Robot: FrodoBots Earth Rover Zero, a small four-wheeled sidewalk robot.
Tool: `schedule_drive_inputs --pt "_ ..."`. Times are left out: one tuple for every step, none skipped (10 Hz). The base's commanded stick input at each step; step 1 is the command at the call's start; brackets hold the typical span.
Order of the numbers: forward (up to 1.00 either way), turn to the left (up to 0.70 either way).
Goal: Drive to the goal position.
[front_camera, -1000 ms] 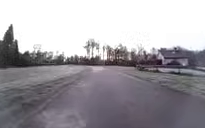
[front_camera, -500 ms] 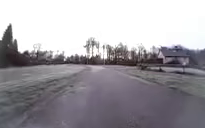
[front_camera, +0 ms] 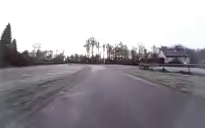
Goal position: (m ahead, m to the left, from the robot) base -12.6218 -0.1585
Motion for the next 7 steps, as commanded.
schedule_drive_inputs --pt "1.0 0.0" --pt "1.0 0.0" --pt "1.0 0.0" --pt "1.0 0.0" --pt "1.0 0.0" --pt "1.0 0.0" --pt "1.0 0.0"
